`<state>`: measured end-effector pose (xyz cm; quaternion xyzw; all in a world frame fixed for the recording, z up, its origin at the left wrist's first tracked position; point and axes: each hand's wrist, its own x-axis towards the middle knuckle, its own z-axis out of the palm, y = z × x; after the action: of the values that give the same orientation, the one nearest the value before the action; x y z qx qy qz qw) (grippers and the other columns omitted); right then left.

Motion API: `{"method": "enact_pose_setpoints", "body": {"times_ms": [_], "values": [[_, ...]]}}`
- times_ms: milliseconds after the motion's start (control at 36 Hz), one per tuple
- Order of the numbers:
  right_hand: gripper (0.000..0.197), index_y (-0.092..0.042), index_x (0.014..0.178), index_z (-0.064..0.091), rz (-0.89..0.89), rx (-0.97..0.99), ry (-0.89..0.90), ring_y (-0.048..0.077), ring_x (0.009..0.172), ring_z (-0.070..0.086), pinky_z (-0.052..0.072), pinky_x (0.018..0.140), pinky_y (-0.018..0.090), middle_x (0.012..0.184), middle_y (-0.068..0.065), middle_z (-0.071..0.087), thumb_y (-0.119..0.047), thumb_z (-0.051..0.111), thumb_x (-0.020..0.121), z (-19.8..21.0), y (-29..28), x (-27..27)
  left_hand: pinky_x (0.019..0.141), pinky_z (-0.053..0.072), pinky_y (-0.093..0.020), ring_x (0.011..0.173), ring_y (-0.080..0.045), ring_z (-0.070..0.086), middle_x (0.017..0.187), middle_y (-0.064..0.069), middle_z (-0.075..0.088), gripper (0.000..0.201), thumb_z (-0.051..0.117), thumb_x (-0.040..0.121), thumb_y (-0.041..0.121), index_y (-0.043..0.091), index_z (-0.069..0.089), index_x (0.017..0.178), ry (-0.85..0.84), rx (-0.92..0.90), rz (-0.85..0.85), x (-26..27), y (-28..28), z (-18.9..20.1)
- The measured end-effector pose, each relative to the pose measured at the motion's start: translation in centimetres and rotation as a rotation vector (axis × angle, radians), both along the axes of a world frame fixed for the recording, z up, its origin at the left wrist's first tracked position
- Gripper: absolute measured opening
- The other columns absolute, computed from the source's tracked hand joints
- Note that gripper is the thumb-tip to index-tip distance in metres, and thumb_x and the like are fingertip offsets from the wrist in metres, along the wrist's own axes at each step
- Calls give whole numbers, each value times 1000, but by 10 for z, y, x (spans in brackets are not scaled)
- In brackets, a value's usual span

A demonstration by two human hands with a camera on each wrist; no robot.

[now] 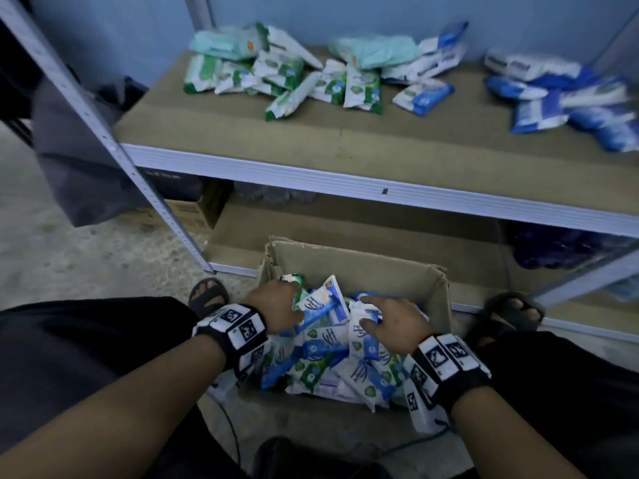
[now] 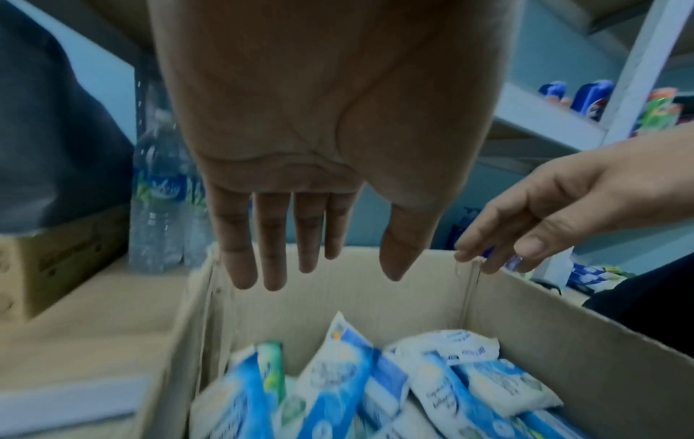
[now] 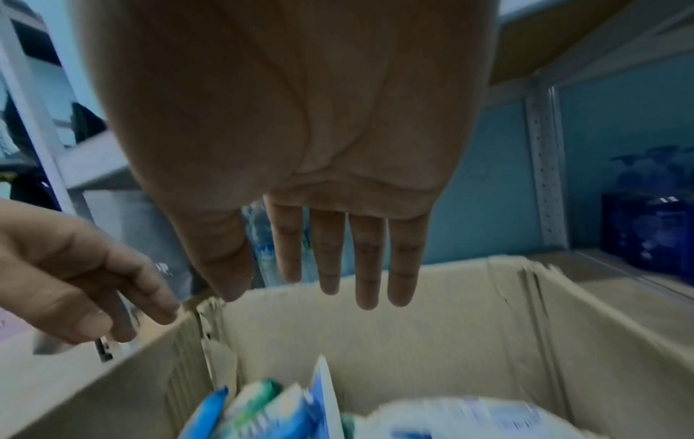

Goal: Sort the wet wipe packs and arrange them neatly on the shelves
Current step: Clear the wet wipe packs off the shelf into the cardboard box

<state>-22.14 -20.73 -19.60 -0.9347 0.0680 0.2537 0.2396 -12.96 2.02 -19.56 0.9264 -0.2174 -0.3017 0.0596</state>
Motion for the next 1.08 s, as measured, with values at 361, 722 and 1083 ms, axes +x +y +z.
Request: {"method": "enact_pose_setpoints", "body": {"times_ms": [361, 722, 1083], "values": [[36, -35, 124, 60, 32, 15, -446, 6, 111, 58, 48, 98, 34, 115, -12, 67, -44, 63, 89, 142, -10, 44, 82, 52, -34, 100, -21, 62, 108, 3, 67, 34, 54, 81, 46, 32, 58, 111, -406, -178, -75, 42, 9, 136], [48, -29, 138, 49, 101, -303, -393, 20, 124, 51, 43, 103, 34, 136, -1, 55, -38, 60, 92, 210, -42, 143, 89, 48, -36, 112, -22, 54, 124, 1, 59, 41, 60, 87, 39, 23, 57, 125, -606, -231, -90, 140, -14, 211], [81, -38, 156, 3, 122, -479, -191, 35, 151, 3, 15, 121, 48, 165, 1, -7, -60, 49, 93, 193, -48, 261, 119, 21, -48, 150, -34, 3, 165, -3, -5, 85, 54, 91, 59, 31, 7, 157, -447, 43, -94, 232, -39, 194]]}}
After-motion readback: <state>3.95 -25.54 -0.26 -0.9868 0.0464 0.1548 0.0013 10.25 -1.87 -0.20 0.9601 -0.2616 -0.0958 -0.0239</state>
